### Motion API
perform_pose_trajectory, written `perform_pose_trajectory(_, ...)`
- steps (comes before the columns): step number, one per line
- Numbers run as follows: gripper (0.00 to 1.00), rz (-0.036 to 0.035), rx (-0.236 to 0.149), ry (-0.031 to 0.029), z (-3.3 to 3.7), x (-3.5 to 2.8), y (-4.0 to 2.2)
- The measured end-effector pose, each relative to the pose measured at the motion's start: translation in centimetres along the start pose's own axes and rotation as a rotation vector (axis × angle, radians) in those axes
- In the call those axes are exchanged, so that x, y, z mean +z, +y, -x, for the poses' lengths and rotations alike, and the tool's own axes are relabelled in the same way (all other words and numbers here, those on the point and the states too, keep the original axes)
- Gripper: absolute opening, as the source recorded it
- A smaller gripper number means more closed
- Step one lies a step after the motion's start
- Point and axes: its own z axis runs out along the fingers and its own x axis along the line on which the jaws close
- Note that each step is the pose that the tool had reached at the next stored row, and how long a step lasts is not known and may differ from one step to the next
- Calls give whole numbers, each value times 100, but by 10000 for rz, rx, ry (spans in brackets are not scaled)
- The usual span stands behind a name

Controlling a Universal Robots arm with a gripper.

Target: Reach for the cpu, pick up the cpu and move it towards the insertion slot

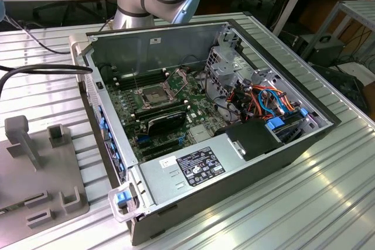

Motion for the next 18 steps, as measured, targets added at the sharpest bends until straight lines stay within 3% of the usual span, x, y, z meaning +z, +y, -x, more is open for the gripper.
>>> perform_pose_trajectory(8, 55, 0, 0, 0, -1, -89, -1)
perform_pose_trajectory(9, 55, 0, 0, 1, -2, -226, -3)
perform_pose_trajectory(10, 55, 1, 0, -3, -2, -283, -4)
perform_pose_trajectory(18, 55, 0, -1, 0, -2, -288, -4)
